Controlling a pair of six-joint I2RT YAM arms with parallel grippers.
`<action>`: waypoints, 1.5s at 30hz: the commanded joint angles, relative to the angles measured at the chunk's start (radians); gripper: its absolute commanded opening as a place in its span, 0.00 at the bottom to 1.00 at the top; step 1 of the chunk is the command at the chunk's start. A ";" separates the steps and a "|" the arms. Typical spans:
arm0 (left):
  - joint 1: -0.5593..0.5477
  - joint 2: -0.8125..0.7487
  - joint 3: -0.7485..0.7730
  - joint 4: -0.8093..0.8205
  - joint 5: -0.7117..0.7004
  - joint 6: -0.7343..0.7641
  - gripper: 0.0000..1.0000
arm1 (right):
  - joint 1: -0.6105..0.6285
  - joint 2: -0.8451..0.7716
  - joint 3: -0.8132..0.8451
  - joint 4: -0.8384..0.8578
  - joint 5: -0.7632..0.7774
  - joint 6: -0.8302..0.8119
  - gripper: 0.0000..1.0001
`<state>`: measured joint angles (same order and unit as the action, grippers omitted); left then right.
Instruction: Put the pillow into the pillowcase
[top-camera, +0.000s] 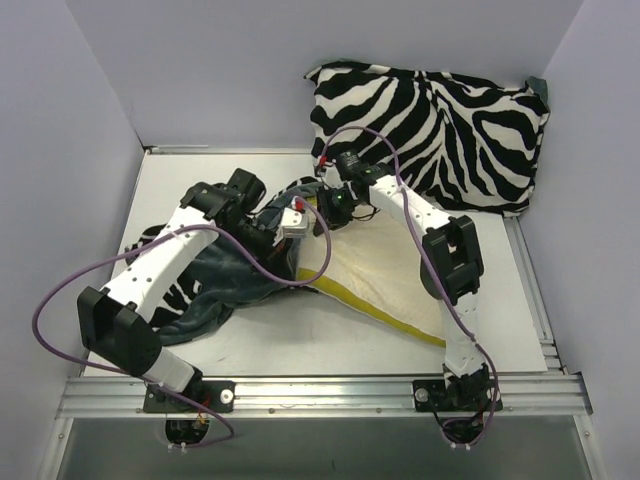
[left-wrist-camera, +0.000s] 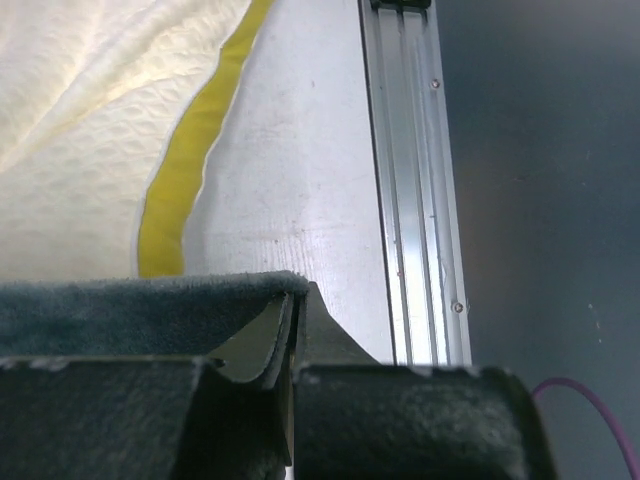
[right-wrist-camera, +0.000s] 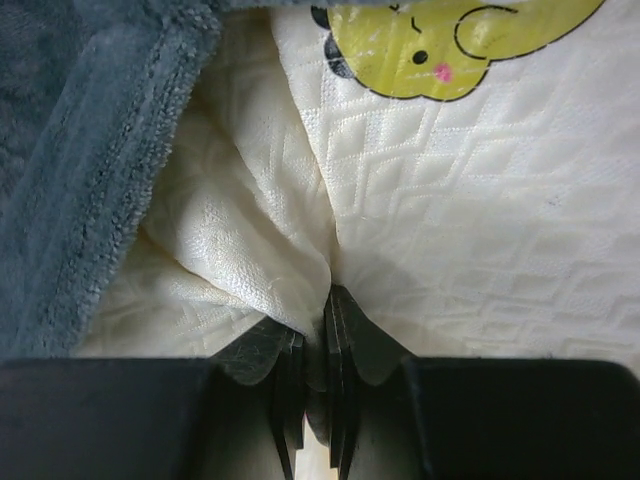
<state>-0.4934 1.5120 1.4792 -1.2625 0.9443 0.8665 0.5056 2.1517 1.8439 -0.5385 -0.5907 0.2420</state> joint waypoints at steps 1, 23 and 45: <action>-0.059 0.008 0.091 -0.209 0.082 0.028 0.00 | 0.050 -0.059 -0.041 0.092 0.091 0.086 0.00; 0.234 0.031 0.001 0.511 -0.438 -0.618 0.77 | 0.113 -0.418 -0.663 0.439 -0.262 -0.086 0.00; 0.222 0.474 0.252 0.511 -0.027 -0.628 0.00 | 0.146 -0.437 -0.654 0.347 -0.213 -0.366 0.00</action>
<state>-0.2588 1.9369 1.6318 -0.7784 0.8574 0.2684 0.6300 1.7519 1.1545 -0.1295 -0.7738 -0.0505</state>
